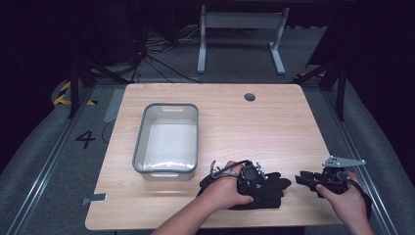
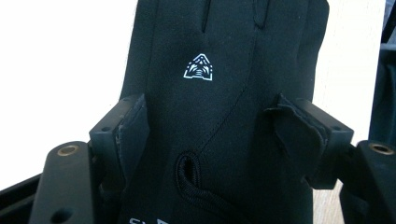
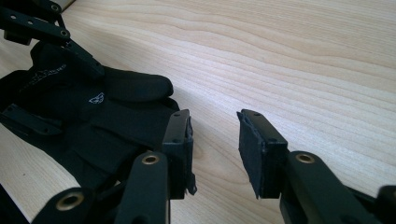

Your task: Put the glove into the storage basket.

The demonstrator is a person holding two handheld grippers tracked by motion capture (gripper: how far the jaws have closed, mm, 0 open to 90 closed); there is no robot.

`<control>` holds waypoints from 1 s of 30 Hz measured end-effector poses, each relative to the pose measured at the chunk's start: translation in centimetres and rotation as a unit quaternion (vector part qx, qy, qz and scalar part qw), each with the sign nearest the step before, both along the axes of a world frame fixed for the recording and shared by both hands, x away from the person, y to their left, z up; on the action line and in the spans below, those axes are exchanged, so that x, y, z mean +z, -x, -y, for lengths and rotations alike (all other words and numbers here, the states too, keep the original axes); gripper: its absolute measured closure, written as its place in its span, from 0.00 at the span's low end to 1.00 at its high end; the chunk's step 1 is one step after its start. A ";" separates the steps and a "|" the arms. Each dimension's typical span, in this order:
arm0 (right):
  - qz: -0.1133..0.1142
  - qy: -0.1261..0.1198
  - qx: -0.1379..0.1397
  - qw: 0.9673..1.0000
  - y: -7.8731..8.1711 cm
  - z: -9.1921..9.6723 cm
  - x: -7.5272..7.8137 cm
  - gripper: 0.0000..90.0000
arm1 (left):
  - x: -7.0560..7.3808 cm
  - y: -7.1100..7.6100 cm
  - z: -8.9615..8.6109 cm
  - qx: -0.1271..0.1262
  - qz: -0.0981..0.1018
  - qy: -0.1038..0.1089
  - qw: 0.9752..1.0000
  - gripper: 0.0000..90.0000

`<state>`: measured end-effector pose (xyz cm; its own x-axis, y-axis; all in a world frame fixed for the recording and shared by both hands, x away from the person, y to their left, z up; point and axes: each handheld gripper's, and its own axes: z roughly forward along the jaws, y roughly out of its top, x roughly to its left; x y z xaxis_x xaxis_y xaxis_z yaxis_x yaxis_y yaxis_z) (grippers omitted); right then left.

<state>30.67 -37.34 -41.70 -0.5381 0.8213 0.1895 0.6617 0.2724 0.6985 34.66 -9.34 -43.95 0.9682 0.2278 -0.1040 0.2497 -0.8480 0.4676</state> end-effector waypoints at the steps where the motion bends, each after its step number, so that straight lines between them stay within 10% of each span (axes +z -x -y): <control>1: 0.000 0.000 0.001 1.000 0.0 0.0 0.0 0.72 | 0.0 0.0 0.0 -0.002 0.002 -0.001 1.000 0.31; 10: -0.002 -0.002 0.006 1.000 0.0 -0.1 -0.1 0.71 | 0.2 0.0 0.2 0.000 0.012 -0.015 1.000 0.40; 18: 0.000 0.000 0.007 1.000 -0.1 -0.1 -0.2 0.71 | 0.3 -1.0 -0.5 0.029 -0.003 0.001 1.000 0.70; 30: -0.003 -0.002 0.003 1.000 -0.1 0.2 -0.4 0.71 | 1.4 -0.3 -0.5 0.037 -0.009 0.006 0.999 0.80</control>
<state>30.76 -37.54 -42.06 -0.5426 0.8168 0.1959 0.6638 0.2741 0.6958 34.94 -8.89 -42.58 0.9468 0.2963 -0.1254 0.3196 -0.8212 0.4727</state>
